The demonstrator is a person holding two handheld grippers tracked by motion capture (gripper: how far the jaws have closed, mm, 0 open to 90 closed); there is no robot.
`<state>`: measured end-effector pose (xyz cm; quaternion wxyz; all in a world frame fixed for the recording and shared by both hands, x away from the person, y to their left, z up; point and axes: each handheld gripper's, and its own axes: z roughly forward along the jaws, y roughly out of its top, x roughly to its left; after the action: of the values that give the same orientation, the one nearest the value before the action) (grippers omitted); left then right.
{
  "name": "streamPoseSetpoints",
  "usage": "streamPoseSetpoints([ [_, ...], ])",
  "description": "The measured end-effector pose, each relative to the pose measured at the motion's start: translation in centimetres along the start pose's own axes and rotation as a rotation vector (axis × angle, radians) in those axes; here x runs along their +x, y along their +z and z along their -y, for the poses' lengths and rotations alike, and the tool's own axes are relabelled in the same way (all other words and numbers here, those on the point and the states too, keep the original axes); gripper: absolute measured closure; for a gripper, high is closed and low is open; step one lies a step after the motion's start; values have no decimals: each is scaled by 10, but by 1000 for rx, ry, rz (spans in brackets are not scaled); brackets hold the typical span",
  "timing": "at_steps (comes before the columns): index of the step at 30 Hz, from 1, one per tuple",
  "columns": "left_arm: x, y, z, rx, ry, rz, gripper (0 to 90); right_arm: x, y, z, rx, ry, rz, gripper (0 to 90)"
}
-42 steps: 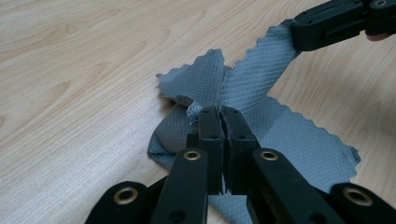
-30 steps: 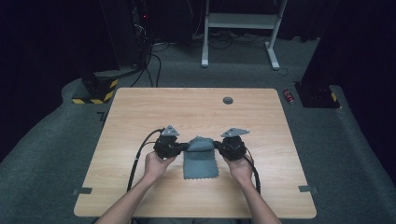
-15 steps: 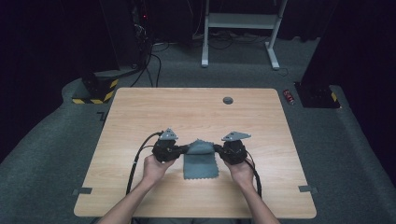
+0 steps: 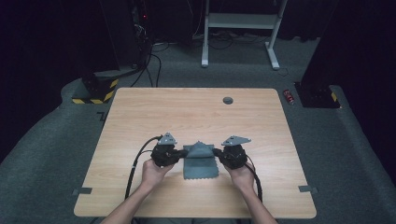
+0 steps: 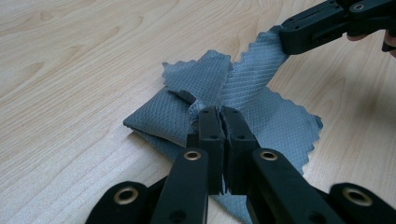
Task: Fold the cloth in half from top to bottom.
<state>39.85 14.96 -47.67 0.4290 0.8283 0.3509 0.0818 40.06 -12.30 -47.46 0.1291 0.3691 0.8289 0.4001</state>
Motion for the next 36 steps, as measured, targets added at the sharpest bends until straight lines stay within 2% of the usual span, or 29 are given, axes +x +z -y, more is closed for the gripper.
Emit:
streamPoseSetpoints([
  [3, -2, -1, 3, -8, -7, 5, 880, 1, -1, 2, -6, 1, -7, 892],
  [14, -10, -5, 12, 3, 31, 0, 880, 11, -4, 13, -1, -24, -11, 892],
  [23, -15, -6, 21, 1, 29, 10, 880, 16, -7, 22, -6, -32, -20, 892],
  [28, -20, -6, 26, 12, 48, 11, 880, 21, -7, 29, 3, -54, -17, 891],
  [34, -26, -2, 33, 32, 57, 14, 879, 22, -7, 37, 15, -58, -17, 891],
  [36, -29, 1, 36, 35, 69, 2, 878, 23, -6, 39, 19, -66, -12, 890],
])
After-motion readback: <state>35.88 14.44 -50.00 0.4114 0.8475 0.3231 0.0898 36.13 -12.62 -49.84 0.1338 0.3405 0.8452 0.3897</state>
